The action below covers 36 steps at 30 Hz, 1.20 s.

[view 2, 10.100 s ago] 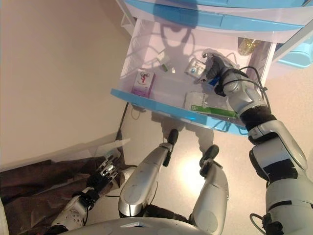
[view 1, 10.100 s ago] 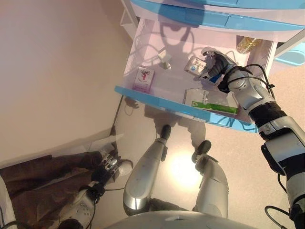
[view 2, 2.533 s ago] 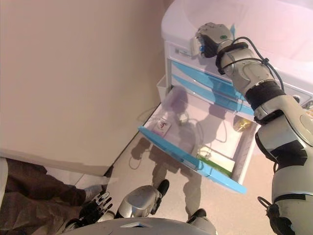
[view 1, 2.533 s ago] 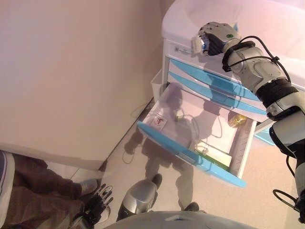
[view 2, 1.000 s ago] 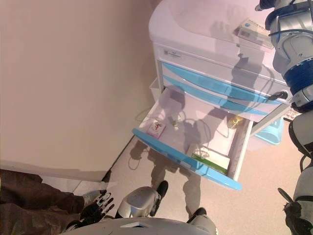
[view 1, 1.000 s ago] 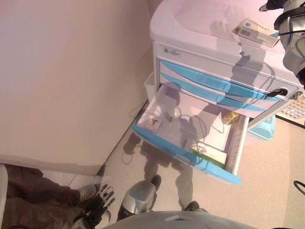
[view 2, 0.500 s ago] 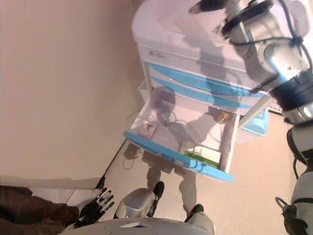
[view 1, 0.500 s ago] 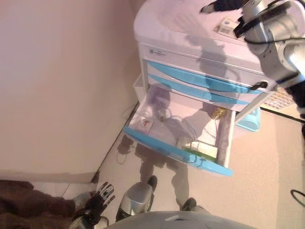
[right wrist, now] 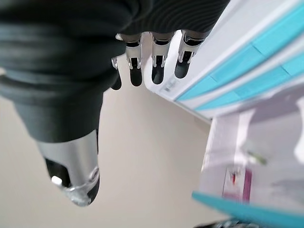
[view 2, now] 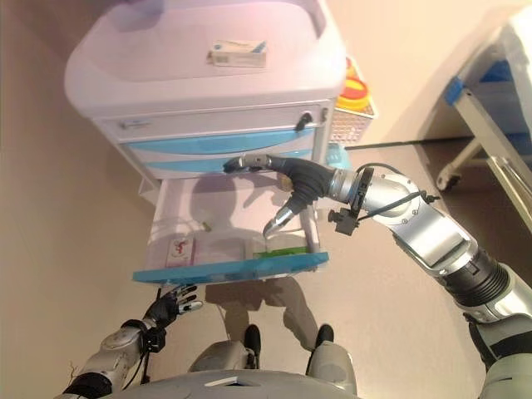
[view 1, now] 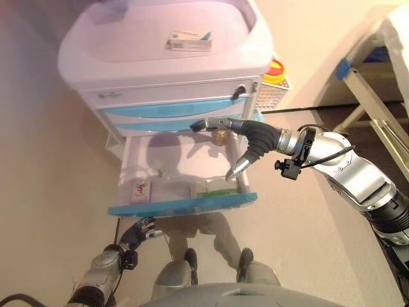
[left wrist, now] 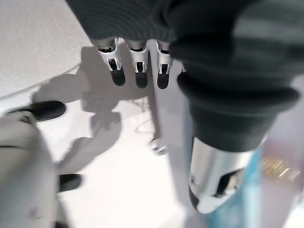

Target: Open the drawer and pick up the medicine

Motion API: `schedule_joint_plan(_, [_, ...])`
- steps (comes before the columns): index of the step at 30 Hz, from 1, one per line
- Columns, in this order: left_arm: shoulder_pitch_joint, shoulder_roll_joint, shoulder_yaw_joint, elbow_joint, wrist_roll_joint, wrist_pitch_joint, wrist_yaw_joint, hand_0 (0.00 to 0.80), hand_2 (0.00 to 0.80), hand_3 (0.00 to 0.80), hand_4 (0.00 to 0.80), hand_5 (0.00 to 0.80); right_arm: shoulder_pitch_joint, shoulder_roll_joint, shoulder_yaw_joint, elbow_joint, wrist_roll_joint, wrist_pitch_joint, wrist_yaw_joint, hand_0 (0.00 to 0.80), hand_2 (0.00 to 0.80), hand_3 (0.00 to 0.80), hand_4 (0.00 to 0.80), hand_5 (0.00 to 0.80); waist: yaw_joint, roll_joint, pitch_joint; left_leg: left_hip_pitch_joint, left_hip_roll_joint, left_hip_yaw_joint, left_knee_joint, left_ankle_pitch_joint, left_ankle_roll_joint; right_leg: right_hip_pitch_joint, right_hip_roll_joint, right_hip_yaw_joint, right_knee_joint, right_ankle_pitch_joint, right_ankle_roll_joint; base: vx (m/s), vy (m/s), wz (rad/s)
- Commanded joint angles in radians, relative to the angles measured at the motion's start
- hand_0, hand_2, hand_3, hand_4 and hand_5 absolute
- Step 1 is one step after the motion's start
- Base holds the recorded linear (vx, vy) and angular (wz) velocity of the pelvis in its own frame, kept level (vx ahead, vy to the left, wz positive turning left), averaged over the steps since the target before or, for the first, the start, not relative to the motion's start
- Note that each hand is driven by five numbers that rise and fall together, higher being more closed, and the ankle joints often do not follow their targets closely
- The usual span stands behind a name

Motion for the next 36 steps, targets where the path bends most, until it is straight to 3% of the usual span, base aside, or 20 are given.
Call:
schedule_joint_plan(1, [-0.056,0.037,-0.06,0.034,0.109,-0.003,0.041,0.0,0.0,0.0,0.0,0.0,-0.01,0.029,-0.042,-0.059,0.074,-0.049,0.053,0.0,0.0,0.0,0.0,0.0,0.003,0.002,0.006,0.0,-0.023,-0.029,-0.009,-0.073,-0.003,0.043,-0.018,0.003,0.108,-0.123,0.053,-0.038,-0.025,-0.23])
schedule_joint_plan(9, [-0.128,0.028,-0.14,0.068,0.177,0.005,0.085,0.0,0.0,0.0,0.0,0.0,0.104,0.006,-0.121,-0.082,0.081,-0.109,0.172,0.0,0.0,0.0,0.0,0.0,-0.063,0.009,0.03,0.004,-0.02,0.007,-0.01,-0.081,-0.005,0.02,-0.012,0.03,0.116,-0.132,0.055,-0.024,0.01,-0.16])
schedule_joint_plan(17, [-0.19,0.07,-0.15,0.115,0.237,-0.034,0.133,0.0,0.0,0.0,0.0,0.0,0.253,-0.111,-0.128,-0.012,-0.054,0.008,0.299,0.0,0.0,0.0,0.0,0.0,-0.113,-0.007,0.082,-0.018,-0.014,0.038,0.022,-0.089,-0.002,-0.022,-0.011,0.059,0.144,-0.129,0.057,-0.028,0.004,-0.08])
schedule_joint_plan(22, [-0.257,0.156,-0.147,0.123,0.242,-0.09,0.197,0.0,0.0,0.0,0.0,0.0,0.394,-0.167,-0.129,0.219,-0.143,0.065,0.296,0.0,0.0,0.0,0.0,0.0,-0.151,-0.012,0.137,-0.038,-0.006,0.065,0.029,-0.081,-0.007,-0.058,-0.007,0.081,0.153,-0.119,0.055,-0.068,0.053,-0.16])
schedule_joint_plan(24, [-0.3,0.19,-0.145,0.119,0.246,-0.096,0.229,0.0,0.0,0.0,0.0,0.0,0.46,-0.13,-0.15,0.365,-0.123,0.057,0.276,0.0,0.0,0.0,0.0,0.0,-0.166,-0.013,0.16,-0.048,-0.006,0.075,0.038,-0.08,-0.008,-0.069,-0.009,0.088,0.158,-0.118,0.053,-0.06,0.08,-0.16])
schedule_joint_plan(29, [-0.396,0.238,-0.142,0.107,0.248,-0.094,0.291,0.0,0.0,0.0,0.0,0.0,0.571,-0.01,-0.181,0.648,-0.069,-0.048,0.244,0.0,0.0,0.0,0.0,0.0,-0.199,-0.012,0.207,-0.088,-0.003,0.097,0.087,-0.087,-0.003,-0.117,-0.012,0.104,0.189,-0.113,0.046,-0.055,0.09,-0.12])
schedule_joint_plan(36, [-0.514,0.309,-0.11,0.14,0.191,-0.074,0.317,0.0,0.0,0.0,0.0,0.0,0.633,0.088,-0.212,0.779,0.032,-0.121,0.217,0.0,0.0,0.0,0.0,0.0,-0.247,-0.021,0.247,-0.136,-0.001,0.13,0.139,-0.101,0.002,-0.179,-0.001,0.139,0.213,-0.11,0.038,-0.04,0.087,-0.13])
